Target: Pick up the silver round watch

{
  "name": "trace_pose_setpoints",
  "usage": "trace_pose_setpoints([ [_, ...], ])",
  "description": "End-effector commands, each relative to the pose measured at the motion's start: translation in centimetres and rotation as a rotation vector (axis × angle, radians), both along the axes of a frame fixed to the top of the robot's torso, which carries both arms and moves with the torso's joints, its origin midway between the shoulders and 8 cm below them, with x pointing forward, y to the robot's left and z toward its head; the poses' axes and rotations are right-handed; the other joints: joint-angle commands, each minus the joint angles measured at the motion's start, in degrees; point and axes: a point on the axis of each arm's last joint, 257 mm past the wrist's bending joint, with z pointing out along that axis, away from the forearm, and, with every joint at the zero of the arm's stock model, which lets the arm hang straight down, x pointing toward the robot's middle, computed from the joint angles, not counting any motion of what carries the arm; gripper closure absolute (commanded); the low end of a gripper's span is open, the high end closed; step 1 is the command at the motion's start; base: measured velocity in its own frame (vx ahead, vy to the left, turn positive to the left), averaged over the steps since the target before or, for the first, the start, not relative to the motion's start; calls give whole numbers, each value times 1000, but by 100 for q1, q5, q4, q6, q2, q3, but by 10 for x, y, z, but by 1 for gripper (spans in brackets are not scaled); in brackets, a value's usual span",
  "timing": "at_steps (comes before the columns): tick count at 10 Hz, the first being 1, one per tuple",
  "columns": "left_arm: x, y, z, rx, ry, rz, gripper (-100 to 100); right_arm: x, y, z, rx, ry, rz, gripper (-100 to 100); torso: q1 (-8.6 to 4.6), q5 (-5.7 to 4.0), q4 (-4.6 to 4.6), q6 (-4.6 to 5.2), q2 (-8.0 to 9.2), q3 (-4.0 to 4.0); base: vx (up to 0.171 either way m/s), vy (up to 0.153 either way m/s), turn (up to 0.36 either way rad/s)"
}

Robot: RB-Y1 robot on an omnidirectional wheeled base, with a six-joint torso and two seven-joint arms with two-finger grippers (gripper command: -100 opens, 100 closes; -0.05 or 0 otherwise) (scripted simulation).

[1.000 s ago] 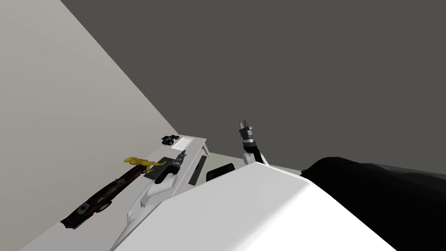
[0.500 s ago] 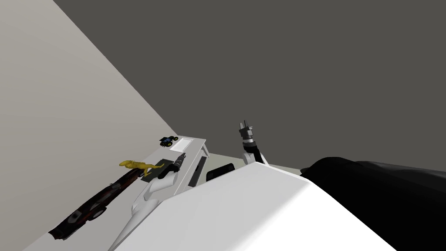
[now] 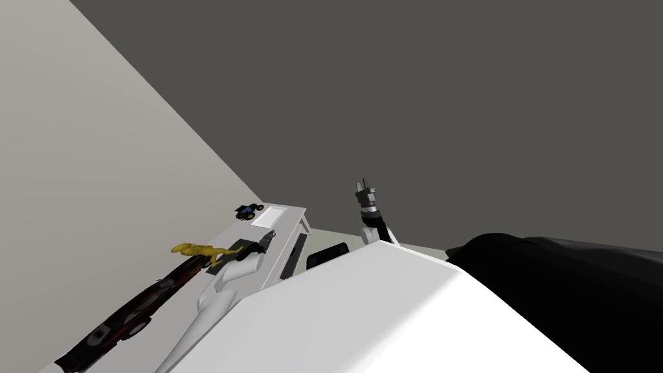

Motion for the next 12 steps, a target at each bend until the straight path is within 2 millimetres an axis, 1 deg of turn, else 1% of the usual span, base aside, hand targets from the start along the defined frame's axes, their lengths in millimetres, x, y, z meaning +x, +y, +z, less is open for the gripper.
trace_pose_setpoints([
  [1,-5,7,-12,3,62,16,-100,0,0,0,0,0,0,0,0,0,0,0,0,0,34,26,-28],
  [5,-11,16,-29,1,177,42,-100,0,0,0,0,0,0,0,3,0,-1,0,-5,-3,42,35,-36],
  [7,-18,18,-37,-4,232,55,-100,0,0,0,0,0,0,0,4,1,-2,-1,-6,-4,34,30,-22],
  [12,-28,22,-48,-19,361,77,-100,0,0,0,0,0,0,0,1,0,-2,0,-8,-4,45,30,-34],
])
